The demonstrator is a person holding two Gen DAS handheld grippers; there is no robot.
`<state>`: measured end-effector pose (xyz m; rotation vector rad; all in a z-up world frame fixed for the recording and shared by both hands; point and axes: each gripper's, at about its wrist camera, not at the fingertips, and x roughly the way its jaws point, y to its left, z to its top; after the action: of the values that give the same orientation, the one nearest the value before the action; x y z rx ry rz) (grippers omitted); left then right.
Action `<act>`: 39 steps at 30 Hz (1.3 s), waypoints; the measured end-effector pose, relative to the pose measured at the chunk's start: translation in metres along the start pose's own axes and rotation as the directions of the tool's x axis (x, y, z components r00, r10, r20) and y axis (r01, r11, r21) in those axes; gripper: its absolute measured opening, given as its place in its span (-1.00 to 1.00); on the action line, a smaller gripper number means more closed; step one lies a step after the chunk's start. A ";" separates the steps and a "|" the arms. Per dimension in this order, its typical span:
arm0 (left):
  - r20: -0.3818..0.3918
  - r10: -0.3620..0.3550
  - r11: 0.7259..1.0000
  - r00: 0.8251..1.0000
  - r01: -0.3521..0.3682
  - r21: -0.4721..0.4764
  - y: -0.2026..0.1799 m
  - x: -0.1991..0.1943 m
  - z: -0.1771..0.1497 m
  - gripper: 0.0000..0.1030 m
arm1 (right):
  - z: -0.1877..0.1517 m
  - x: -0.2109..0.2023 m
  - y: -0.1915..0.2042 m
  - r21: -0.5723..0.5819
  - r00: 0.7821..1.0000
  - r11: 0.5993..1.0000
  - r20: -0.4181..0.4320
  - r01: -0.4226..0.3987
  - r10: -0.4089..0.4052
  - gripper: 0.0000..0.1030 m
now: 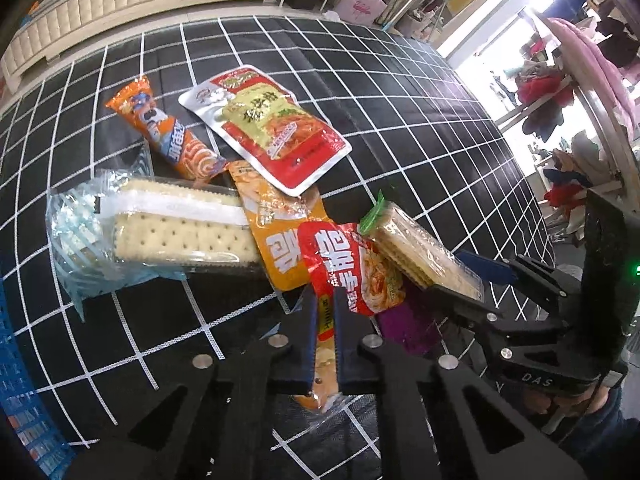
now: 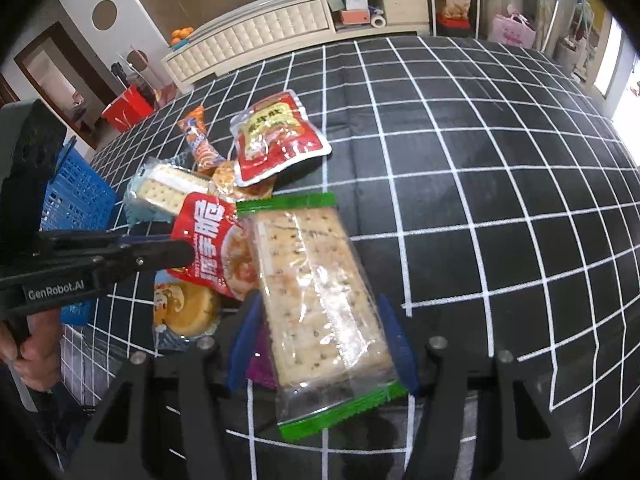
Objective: Organize snacks
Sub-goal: 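Grasp the red snack bag with the left tool while the right tool holds the crackers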
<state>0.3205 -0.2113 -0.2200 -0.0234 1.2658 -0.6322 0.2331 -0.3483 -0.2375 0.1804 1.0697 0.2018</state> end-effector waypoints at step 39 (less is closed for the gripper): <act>0.391 0.107 0.991 0.914 -0.132 0.037 0.008 -0.251 -0.098 -1.00 | 0.013 -0.141 0.186 -0.245 0.966 0.969 0.256 0.024 0.041 0.17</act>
<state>0.1980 -0.0594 -0.0345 -0.0185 0.8546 -0.5292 0.1651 -0.2046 -0.0667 -0.0136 0.7747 0.3081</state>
